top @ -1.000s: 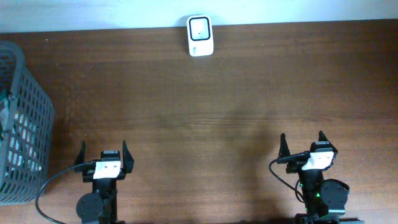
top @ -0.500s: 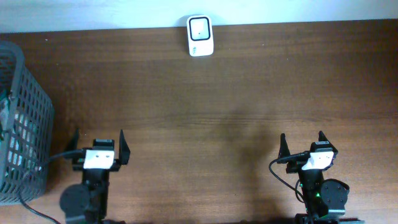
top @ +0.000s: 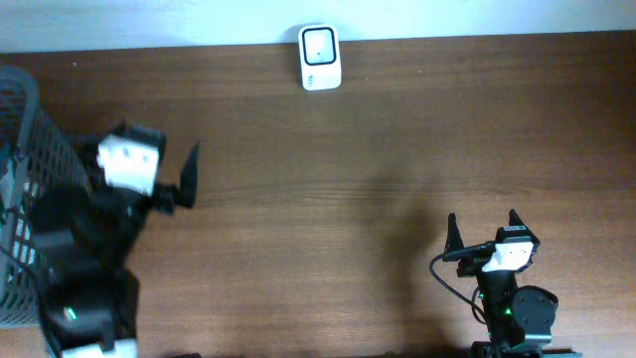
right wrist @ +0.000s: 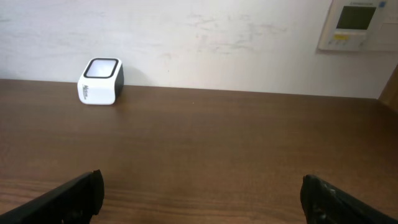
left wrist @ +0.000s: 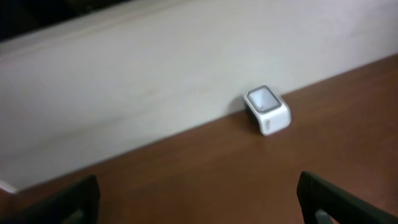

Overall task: Scan the item barcode
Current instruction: 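Reach the left gripper into the grey basket and grasp the green packet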

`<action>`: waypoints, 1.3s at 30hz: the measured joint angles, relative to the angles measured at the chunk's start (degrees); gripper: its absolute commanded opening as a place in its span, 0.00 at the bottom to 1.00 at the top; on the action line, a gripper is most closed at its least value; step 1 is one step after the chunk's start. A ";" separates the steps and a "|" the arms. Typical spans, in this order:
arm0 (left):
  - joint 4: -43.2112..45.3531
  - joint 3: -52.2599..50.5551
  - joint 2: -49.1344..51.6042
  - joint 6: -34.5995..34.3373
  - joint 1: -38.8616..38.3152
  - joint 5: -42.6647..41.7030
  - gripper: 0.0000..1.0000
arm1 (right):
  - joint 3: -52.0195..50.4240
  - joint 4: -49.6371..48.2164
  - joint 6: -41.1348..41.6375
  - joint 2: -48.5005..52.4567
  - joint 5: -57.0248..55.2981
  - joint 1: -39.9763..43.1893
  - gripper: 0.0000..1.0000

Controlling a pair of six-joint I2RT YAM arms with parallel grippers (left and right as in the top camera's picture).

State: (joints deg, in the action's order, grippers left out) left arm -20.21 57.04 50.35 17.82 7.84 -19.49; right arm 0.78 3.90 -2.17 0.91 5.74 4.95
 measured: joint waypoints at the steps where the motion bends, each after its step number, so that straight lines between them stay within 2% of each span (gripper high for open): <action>1: -1.81 3.37 2.71 -0.07 0.02 -1.18 0.99 | 0.00 0.00 -0.02 0.02 0.00 0.00 0.98; 6: -13.97 22.60 17.25 -0.11 1.01 -8.66 0.99 | 0.00 0.02 0.00 0.02 0.00 0.00 0.98; 10: -22.12 32.79 26.45 -0.22 1.62 -14.27 0.99 | 0.00 0.00 0.00 0.04 0.00 0.00 0.98; 18: -30.58 34.95 31.85 -0.28 1.62 -19.10 0.99 | 0.00 0.00 0.00 0.04 -0.02 0.00 0.98; 21: -30.75 35.01 31.85 -0.35 1.62 -18.97 0.99 | 0.00 0.00 0.00 0.04 -0.02 0.00 0.98; 23: -29.99 35.17 31.85 -2.58 1.70 -15.98 0.99 | 0.00 0.00 0.00 0.04 -0.02 0.00 0.98; 28: -31.39 42.38 32.92 -12.22 5.38 -1.36 1.00 | 0.00 0.00 0.00 0.04 -0.02 0.00 0.98; 33: -31.61 51.10 33.00 -19.87 12.81 11.58 0.98 | 0.00 0.00 -0.02 0.04 -0.02 0.00 0.98; 39: -30.99 52.37 33.53 -24.35 24.39 21.97 0.96 | 0.00 0.00 0.00 0.04 -0.02 0.00 0.98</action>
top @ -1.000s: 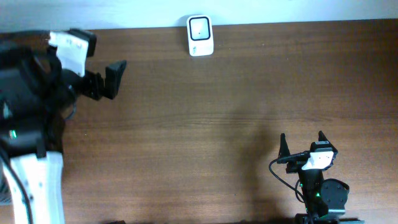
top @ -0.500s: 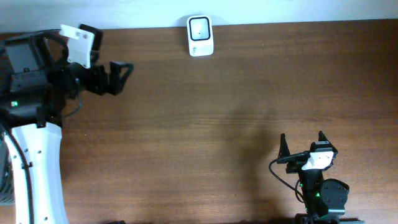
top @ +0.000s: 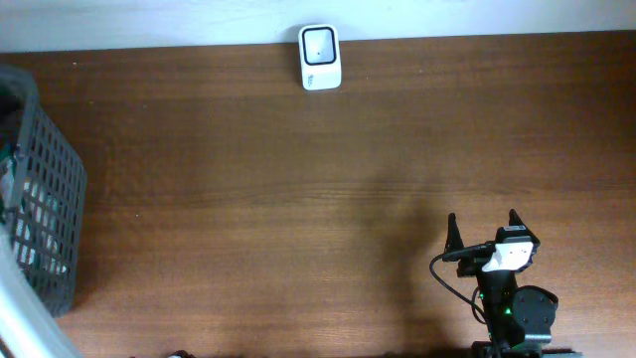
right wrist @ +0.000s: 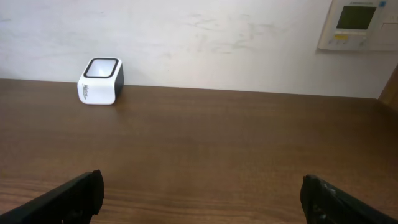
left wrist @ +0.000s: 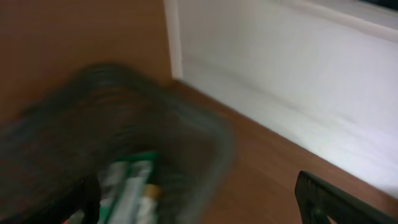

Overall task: Scan the item barcode
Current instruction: 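Reach the left gripper into the grey basket and grasp the green packet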

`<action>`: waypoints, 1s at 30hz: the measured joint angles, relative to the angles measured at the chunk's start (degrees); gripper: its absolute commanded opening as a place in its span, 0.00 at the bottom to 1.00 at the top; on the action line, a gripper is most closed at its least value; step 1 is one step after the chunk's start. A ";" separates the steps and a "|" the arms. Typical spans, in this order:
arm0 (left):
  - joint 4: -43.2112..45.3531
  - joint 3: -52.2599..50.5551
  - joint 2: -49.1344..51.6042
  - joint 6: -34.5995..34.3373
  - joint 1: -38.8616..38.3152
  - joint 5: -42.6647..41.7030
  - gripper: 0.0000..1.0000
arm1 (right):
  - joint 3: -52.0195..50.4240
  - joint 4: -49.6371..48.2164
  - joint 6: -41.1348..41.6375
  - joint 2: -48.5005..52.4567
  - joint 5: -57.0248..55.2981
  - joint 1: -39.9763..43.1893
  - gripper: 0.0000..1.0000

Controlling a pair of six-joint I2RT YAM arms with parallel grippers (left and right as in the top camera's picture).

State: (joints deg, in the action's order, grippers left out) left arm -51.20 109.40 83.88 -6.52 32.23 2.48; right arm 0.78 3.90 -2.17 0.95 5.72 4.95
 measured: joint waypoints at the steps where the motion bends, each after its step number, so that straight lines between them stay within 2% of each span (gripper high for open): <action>1: -0.02 0.00 0.42 -0.28 1.62 0.85 0.97 | 0.00 0.00 0.00 0.00 0.00 0.00 0.98; 8: -2.93 0.00 8.09 -1.14 11.23 2.49 0.90 | 0.00 0.00 -0.02 0.00 0.00 0.00 0.98; 12: -5.77 -0.02 13.22 -1.55 12.11 2.51 0.84 | 0.00 0.00 0.00 0.00 0.02 0.00 0.98; 13: -6.69 -0.02 14.62 -1.68 12.11 2.47 0.77 | 0.00 0.00 -0.02 0.00 0.00 0.00 0.98; 19: -11.08 -0.07 20.92 -2.34 12.11 2.54 0.75 | 0.00 0.00 0.00 0.00 0.00 0.00 0.99; 23: -10.40 -2.67 23.08 -2.29 12.13 3.04 0.74 | 0.00 0.00 -0.02 0.00 0.00 0.00 0.98; 30: -4.02 -13.35 23.52 0.15 12.22 3.52 0.73 | 0.00 0.00 -0.02 0.00 0.00 0.00 0.98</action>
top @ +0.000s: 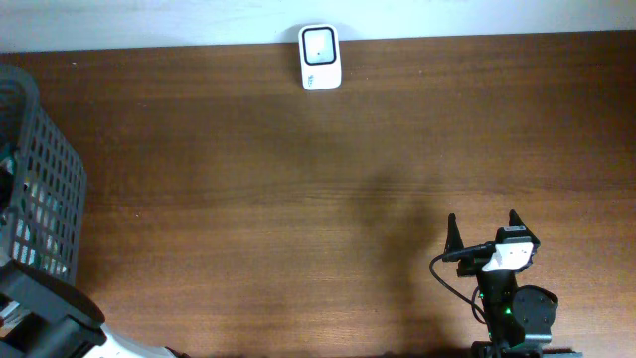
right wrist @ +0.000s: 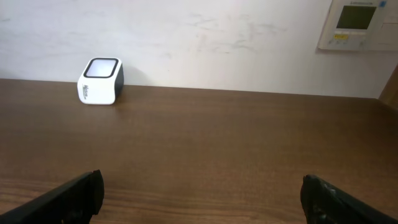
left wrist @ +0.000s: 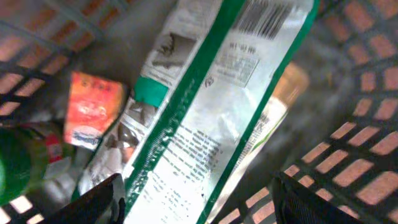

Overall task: Scan the item barcode
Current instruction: 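Reach the left gripper into the grey basket and grasp the green packet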

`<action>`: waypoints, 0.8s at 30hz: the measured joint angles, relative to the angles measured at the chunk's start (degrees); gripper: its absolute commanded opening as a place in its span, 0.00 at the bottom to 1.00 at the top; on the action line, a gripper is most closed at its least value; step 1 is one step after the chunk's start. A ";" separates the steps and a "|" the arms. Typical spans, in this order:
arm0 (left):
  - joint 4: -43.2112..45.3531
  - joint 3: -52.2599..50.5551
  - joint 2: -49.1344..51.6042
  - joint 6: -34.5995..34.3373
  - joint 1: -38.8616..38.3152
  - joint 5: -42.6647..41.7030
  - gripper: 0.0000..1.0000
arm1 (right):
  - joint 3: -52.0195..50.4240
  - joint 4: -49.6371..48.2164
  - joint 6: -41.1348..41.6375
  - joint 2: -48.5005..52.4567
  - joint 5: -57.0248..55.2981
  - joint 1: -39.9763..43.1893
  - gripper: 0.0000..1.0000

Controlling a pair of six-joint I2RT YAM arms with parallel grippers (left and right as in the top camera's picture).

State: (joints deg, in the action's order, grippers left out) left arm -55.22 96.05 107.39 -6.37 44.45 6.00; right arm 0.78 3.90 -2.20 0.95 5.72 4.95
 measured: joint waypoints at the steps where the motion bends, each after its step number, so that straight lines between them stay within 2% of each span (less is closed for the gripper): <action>1: 1.09 -1.22 0.00 0.66 0.00 -0.11 0.74 | 0.00 0.00 0.02 0.00 0.00 0.00 0.98; 12: 3.93 -4.90 2.56 3.89 0.37 0.74 0.71 | 0.00 0.00 0.00 0.00 0.02 0.00 0.98; 21: 4.09 -4.85 5.16 4.24 0.31 1.81 0.50 | 0.00 0.00 -0.02 0.00 0.02 0.00 0.98; 24: 4.07 -4.87 5.16 4.48 0.37 2.95 0.48 | 0.00 0.00 0.00 0.00 0.00 0.00 0.98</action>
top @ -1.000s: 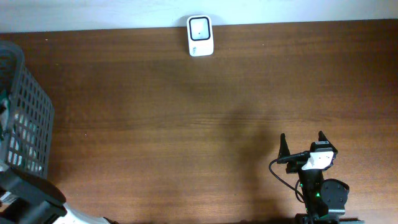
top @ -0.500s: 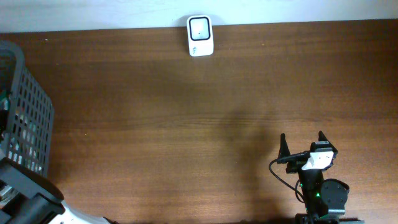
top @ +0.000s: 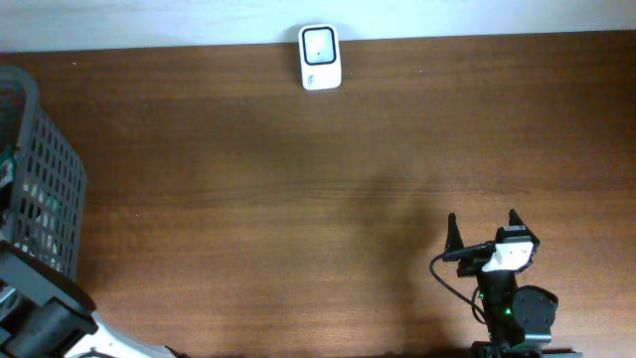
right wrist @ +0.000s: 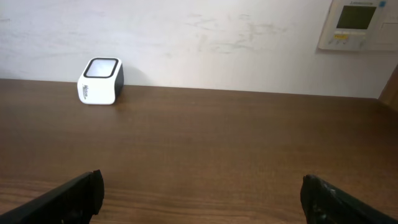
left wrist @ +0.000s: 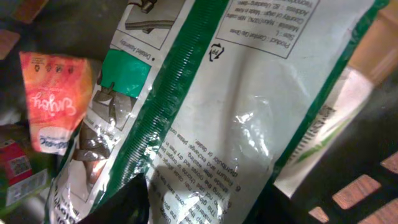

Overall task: Scan the item barcode
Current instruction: 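Reach the left gripper into the grey basket and grasp the green packet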

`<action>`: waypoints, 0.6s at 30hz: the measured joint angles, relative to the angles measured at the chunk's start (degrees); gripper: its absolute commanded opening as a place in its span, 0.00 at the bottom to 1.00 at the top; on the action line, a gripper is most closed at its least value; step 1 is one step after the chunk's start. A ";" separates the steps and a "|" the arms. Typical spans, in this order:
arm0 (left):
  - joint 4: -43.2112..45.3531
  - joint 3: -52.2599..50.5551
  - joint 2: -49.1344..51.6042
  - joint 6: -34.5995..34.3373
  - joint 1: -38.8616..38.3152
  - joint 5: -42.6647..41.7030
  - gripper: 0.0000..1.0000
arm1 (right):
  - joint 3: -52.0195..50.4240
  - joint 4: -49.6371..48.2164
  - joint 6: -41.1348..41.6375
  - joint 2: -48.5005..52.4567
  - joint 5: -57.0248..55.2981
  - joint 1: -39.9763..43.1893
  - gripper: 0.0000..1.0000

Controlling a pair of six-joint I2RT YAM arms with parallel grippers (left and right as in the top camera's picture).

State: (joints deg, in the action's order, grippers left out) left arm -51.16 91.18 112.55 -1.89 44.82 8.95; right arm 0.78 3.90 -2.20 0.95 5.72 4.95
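Note:
A white and green packet (left wrist: 236,93) with printed text fills the left wrist view, lying in the grey mesh basket (top: 45,189). My left gripper (left wrist: 202,200) is down in the basket, its dark fingers pressed on either side of the packet's buckled lower end. The white barcode scanner (top: 319,57) stands at the table's far edge, also seen at left in the right wrist view (right wrist: 99,81). My right gripper (top: 484,231) rests open near the front right, nothing between its fingers (right wrist: 74,196).
An orange sachet (left wrist: 53,106), a red-labelled item (left wrist: 15,167) and a beige pack (left wrist: 329,118) lie around the packet in the basket. The left arm (top: 40,313) reaches over the basket's front corner. A wall control panel (right wrist: 354,25) hangs behind the table.
My left gripper has moved lower onto the white and green packet, and its fingers stand closer together, now pinching the packet's end. The right arm and scanner are unchanged.
My left gripper was open over the table left of centre, facing the scanner. Then it had swung to the basket at the left edge. Then it hung open just above the packet inside, and now it grips that packet. The right arm stayed parked throughout.

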 measured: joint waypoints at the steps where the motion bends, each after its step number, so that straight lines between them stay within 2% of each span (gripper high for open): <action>1: 0.02 0.00 0.00 -0.02 0.09 0.66 0.49 | 0.00 0.00 0.00 0.00 0.00 0.00 0.98; 7: 0.13 0.00 0.83 0.00 2.10 4.66 0.47 | 0.00 0.00 0.02 0.00 0.00 0.00 0.98; 11: 1.49 0.00 0.83 0.07 2.40 5.99 0.56 | 0.00 0.00 0.00 0.00 0.02 0.00 0.98; 15: 4.57 0.00 0.87 0.39 2.43 6.73 0.61 | 0.00 0.00 0.00 0.00 0.00 0.00 0.98; 17: 5.20 0.00 1.38 0.39 2.43 6.95 0.57 | 0.00 0.00 -0.02 0.00 0.00 0.00 0.98; 18: 5.20 0.00 2.23 0.39 2.43 7.06 0.47 | 0.00 0.00 0.02 0.00 0.00 0.00 0.98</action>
State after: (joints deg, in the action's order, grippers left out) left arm -45.95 91.18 114.78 -1.50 47.24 16.01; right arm 0.78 3.90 -2.17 0.95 5.72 4.95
